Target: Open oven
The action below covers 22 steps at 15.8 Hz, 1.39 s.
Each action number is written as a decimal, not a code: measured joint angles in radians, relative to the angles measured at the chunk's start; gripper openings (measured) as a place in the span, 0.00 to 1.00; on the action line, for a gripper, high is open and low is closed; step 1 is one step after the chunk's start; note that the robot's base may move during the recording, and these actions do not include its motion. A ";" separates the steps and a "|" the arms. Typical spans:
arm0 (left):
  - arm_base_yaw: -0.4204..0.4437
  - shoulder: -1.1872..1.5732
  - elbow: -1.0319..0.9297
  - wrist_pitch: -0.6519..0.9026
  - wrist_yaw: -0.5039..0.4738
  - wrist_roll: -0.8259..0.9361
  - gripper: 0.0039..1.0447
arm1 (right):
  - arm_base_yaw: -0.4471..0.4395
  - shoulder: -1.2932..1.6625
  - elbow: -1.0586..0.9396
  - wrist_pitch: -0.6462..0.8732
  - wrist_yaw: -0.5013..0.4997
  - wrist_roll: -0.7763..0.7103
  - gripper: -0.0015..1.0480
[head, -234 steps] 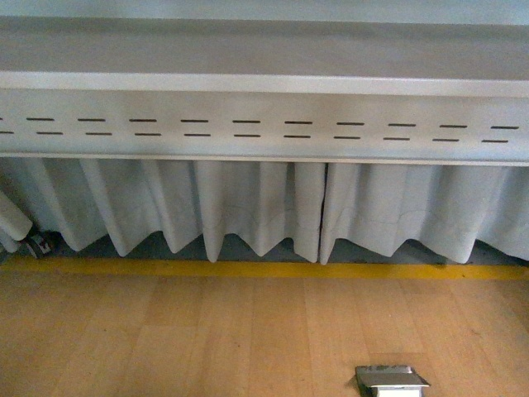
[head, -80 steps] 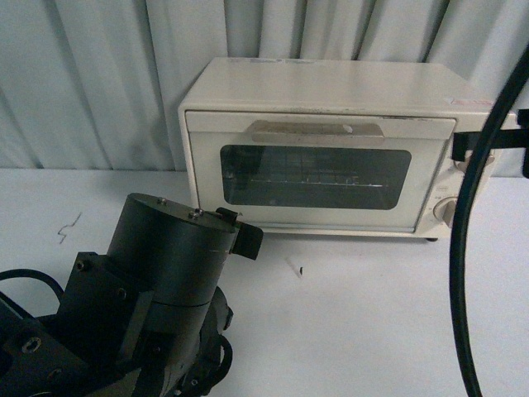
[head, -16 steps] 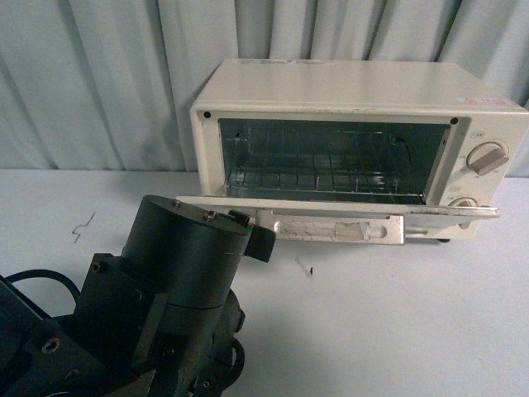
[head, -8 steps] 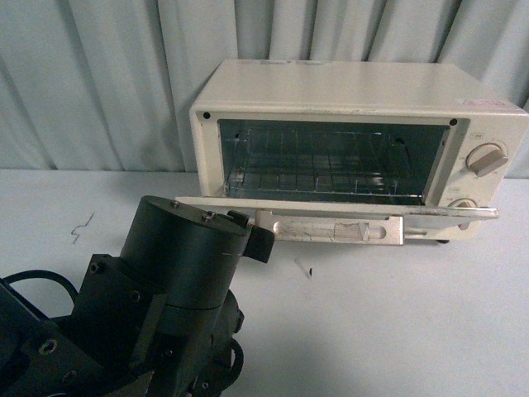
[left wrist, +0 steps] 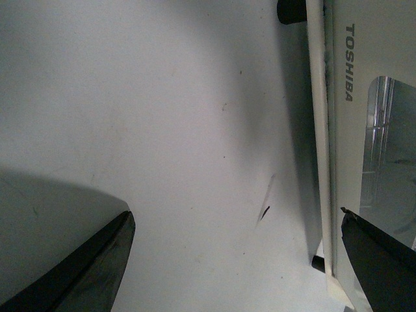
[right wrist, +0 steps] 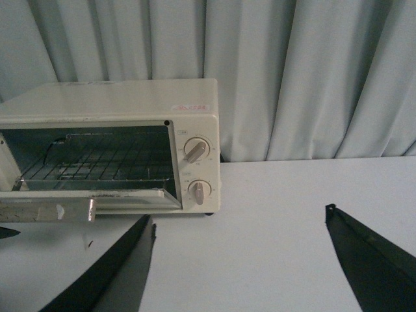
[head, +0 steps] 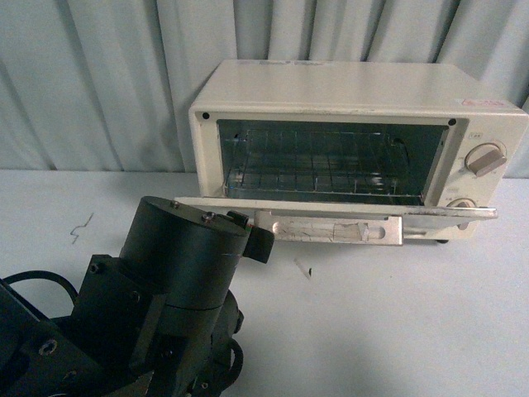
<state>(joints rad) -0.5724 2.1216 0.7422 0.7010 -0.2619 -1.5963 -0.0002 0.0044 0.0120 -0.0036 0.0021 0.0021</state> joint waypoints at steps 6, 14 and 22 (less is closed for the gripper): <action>0.218 0.110 -0.375 0.634 0.108 0.767 0.93 | 0.000 0.000 0.000 0.000 0.000 0.000 0.94; 0.484 0.150 -0.640 0.701 0.151 1.475 0.52 | 0.000 0.000 0.000 0.000 -0.002 0.000 0.94; 0.574 -0.768 -0.754 0.581 0.261 1.579 0.01 | 0.000 0.000 0.000 0.000 -0.002 0.000 0.94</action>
<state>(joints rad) 0.0013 1.3540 -0.0120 1.2819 -0.0006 -0.0174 -0.0002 0.0044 0.0120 -0.0040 0.0002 0.0025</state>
